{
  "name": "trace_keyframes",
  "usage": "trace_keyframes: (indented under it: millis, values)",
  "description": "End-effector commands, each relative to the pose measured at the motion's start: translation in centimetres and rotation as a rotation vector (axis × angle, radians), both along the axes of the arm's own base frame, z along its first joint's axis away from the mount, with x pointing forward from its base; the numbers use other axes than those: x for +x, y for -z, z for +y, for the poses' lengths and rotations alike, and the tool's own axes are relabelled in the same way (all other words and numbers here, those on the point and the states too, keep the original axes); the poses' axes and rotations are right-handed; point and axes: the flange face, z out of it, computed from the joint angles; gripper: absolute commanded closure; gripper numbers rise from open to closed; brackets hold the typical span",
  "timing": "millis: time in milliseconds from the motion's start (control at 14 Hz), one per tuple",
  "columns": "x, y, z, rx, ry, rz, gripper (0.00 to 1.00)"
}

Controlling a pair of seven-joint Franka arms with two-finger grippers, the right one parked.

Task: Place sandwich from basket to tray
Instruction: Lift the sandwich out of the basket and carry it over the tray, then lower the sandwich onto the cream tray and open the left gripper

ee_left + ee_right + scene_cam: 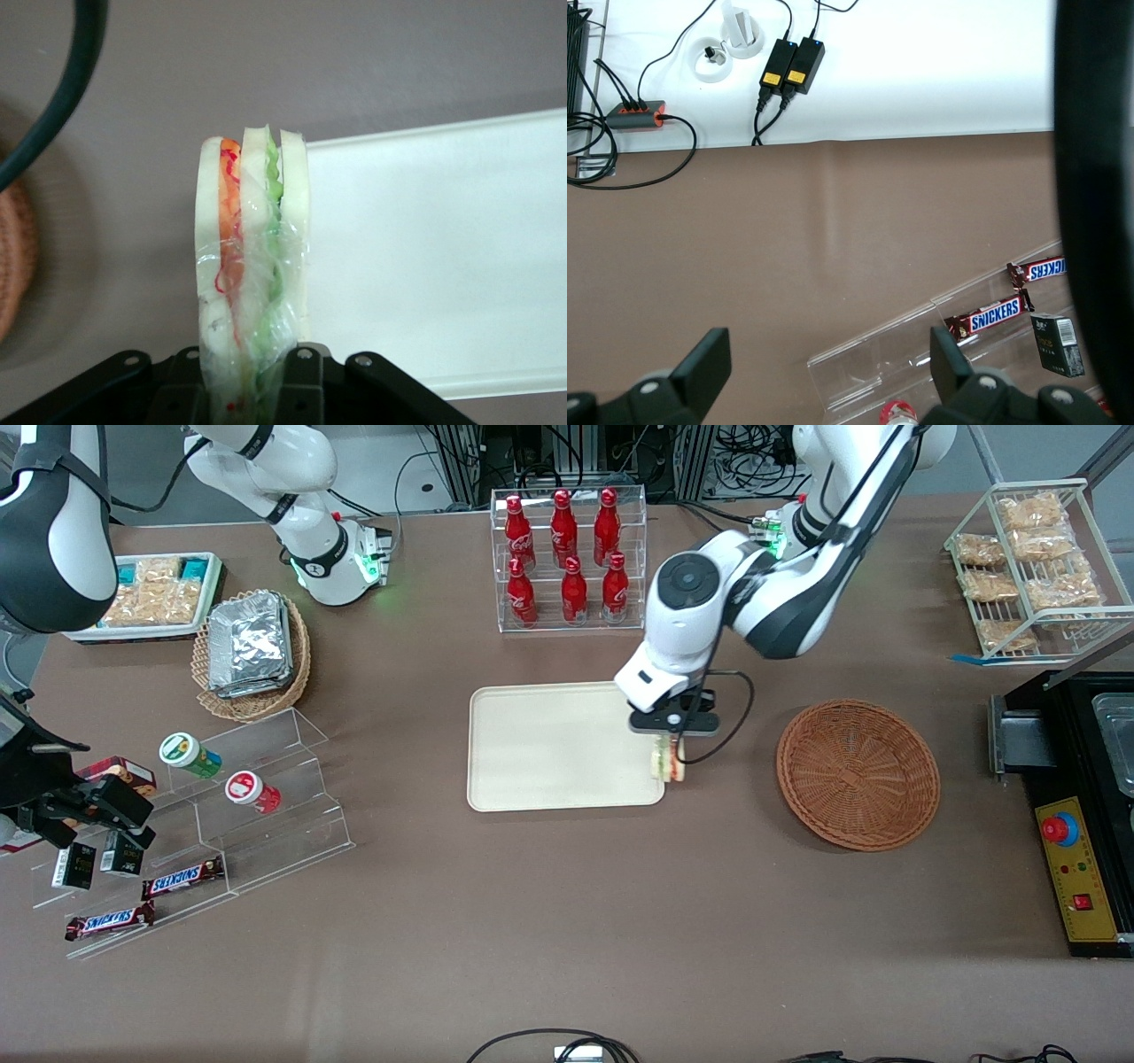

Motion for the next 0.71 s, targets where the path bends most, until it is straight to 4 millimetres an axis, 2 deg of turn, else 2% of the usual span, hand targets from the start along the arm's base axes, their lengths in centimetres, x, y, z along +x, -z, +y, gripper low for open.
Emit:
trace_keyframes:
  millis: [0, 143, 357, 500, 643]
  values:
    - [-0.7, 1.9, -3.1, -0.015, 0.009, 0.005, 1.0]
    - [-2.2, 3.6, -5.1, -0.013, 0.012, 0.0, 1.0]
    - [-3.9, 8.4, -7.0, 0.016, -0.013, -0.026, 1.0]
    - [-4.5, 11.0, -7.4, 0.03, -0.022, -0.043, 1.0]
    - [-5.4, 12.5, -7.7, 0.044, -0.009, -0.026, 1.0]
